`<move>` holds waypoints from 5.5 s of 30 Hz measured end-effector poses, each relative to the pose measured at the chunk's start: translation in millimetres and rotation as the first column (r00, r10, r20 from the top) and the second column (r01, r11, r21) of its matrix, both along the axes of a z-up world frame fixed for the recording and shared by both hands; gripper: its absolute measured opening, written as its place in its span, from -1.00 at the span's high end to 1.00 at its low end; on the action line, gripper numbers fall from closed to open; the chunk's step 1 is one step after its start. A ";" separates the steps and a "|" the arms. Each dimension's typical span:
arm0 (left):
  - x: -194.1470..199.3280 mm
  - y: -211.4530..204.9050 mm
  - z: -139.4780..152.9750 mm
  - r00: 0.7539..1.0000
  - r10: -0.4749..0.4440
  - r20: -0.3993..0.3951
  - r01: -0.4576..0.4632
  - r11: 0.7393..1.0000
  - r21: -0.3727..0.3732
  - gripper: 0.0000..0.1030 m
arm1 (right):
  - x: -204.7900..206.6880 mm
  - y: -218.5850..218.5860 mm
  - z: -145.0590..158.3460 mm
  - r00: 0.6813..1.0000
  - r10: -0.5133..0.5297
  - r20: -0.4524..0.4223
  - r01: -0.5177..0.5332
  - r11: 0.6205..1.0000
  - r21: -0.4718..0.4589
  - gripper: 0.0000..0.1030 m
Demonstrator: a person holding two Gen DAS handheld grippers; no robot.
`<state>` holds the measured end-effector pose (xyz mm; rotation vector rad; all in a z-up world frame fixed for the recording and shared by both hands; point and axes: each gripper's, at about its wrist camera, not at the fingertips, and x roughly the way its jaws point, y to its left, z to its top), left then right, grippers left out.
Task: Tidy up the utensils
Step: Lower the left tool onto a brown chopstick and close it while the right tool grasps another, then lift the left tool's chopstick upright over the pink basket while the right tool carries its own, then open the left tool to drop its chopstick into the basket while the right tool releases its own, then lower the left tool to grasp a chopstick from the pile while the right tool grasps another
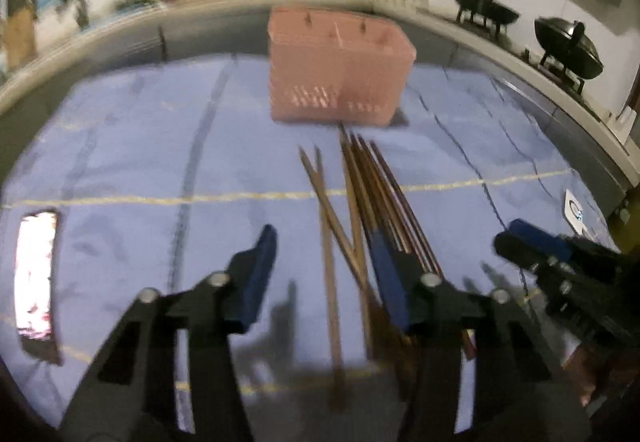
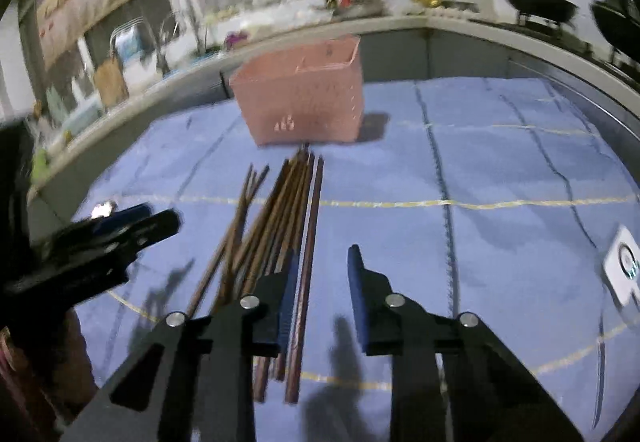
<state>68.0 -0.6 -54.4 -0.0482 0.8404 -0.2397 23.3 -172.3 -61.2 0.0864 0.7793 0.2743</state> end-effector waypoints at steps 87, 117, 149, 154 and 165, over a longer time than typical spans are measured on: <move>170.5 15.3 213.0 0.862 0.074 0.502 -0.027 0.995 -0.100 0.92 | 218.1 19.9 172.0 0.892 0.017 0.451 -0.114 0.975 0.190 0.91; 38.9 54.3 135.8 0.881 0.222 0.419 -0.161 0.971 -0.176 -0.02 | 50.2 -31.9 104.3 0.917 -0.155 0.367 0.046 0.957 0.287 -0.22; 25.0 -10.5 -44.5 0.997 -0.007 -0.081 0.013 0.997 0.075 0.83 | 11.3 22.9 -45.3 0.987 0.082 -0.136 -0.087 0.996 -0.034 0.61; 23.8 2.1 -46.0 0.996 -0.017 -0.090 0.021 0.999 0.039 0.86 | 20.3 -2.2 -36.5 0.988 0.038 -0.150 -0.024 0.995 0.098 0.61; 22.2 3.8 -45.0 0.994 -0.016 -0.104 0.023 0.997 0.073 0.84 | 31.2 11.9 -43.5 0.988 0.047 -0.148 -0.044 0.999 0.020 0.73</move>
